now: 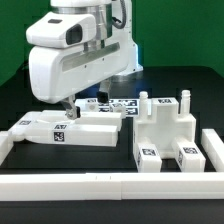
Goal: Assemble chair
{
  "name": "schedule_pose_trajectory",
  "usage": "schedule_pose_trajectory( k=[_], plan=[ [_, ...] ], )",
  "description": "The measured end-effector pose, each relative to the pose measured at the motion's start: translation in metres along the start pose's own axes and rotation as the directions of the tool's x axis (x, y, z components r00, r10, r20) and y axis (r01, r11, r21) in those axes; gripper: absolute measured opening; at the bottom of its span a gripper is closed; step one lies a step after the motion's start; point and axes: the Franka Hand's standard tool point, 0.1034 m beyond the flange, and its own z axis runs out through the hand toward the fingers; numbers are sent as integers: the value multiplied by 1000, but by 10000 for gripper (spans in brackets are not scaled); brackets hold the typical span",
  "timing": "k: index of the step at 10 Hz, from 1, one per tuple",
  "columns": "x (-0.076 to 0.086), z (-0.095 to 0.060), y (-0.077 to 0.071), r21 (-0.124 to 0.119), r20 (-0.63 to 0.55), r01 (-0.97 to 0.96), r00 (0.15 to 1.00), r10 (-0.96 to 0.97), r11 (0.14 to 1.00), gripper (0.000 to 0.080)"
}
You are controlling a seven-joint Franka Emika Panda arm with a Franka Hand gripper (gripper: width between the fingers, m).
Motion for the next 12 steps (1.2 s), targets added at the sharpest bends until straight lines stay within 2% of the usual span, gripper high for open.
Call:
schedule_pose_trajectory(
  k=[1,2,4,8,9,11,12],
  plan=[
    [-12,6,-2,13,6,140,990,-140,990,649],
    [-22,13,-6,32,20,193,981,-194,981,649],
    [-36,32,-17,68,33,406,912,-408,912,649],
    [-37,33,-16,67,36,367,929,-370,928,649],
    [-44,39,-15,45,36,389,920,-391,920,649],
    [-63,55,-17,66,37,378,924,-380,924,649],
    [-65,63,-18,64,39,372,926,-375,926,649]
  ],
)
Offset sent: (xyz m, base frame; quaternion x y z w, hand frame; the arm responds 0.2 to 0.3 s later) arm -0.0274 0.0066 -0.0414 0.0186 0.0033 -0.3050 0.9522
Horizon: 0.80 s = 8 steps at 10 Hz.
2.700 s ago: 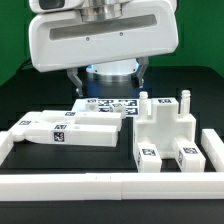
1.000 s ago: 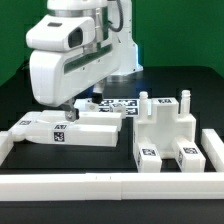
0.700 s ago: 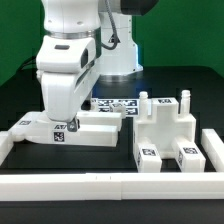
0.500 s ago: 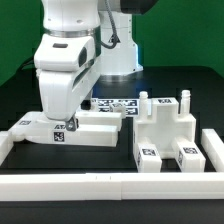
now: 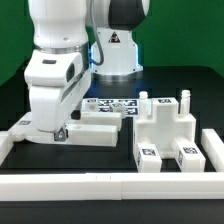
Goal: Assemble chair
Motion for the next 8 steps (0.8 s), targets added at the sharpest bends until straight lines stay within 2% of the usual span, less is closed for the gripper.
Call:
schedule_pose_trajectory(
  k=[1,3,5,7,8],
  plan=[
    [3,7,-4,12,1,-17,1000,17,1000,649],
    [11,13,-5,13,-1,-41,999,41,999,649],
    [8,14,-1,-2,-1,-35,999,35,999,649],
    [7,14,-2,-1,-1,-47,999,47,999,394],
    [7,14,-1,-2,-1,-49,999,49,999,394]
  ],
)
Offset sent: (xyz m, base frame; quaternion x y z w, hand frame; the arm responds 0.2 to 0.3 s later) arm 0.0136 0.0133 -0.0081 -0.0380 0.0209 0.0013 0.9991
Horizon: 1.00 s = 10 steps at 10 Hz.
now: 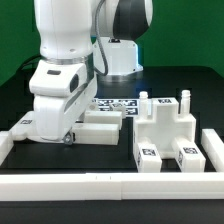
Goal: Assemble chair
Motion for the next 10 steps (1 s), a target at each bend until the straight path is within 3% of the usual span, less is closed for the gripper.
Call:
schedule_pose_trajectory(
  k=[1,3,5,8,10],
  plan=[
    [0,0,0,-1,0,-1,1000,1,1000,284],
    [-2,-9,6,-12,2,-9,1000,9,1000,284],
    [-10,-42,14,-49,-14,-122,993,121,991,284],
    [-2,-88,11,-40,-25,-275,961,274,961,284],
    [18,-125,4,-23,-33,-388,921,387,921,284]
  ],
)
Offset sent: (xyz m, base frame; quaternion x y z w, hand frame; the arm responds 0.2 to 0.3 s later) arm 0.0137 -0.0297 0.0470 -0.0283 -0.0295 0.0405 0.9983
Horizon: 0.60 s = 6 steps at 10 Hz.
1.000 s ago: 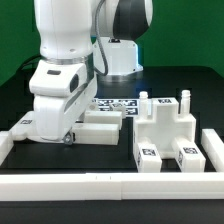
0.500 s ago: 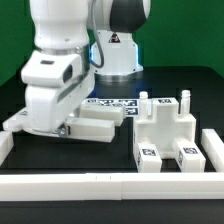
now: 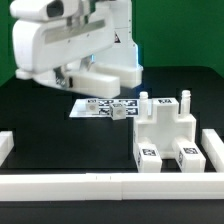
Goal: Assemble chair
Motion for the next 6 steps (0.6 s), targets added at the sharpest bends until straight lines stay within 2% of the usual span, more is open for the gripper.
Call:
schedule_pose_trajectory(
  k=[1,3,4,5,6],
  plan=[
    [13,-15,-5,-15,-15,-44,999,44,999,284],
    [48,-26,-18,-26,-23,-199,980,198,980,284],
    [63,-29,-14,-28,-22,-234,972,233,972,284],
    [68,-28,-8,-25,-15,-256,967,256,966,284],
    [67,-26,-8,-24,-13,-253,967,253,967,284]
  ],
)
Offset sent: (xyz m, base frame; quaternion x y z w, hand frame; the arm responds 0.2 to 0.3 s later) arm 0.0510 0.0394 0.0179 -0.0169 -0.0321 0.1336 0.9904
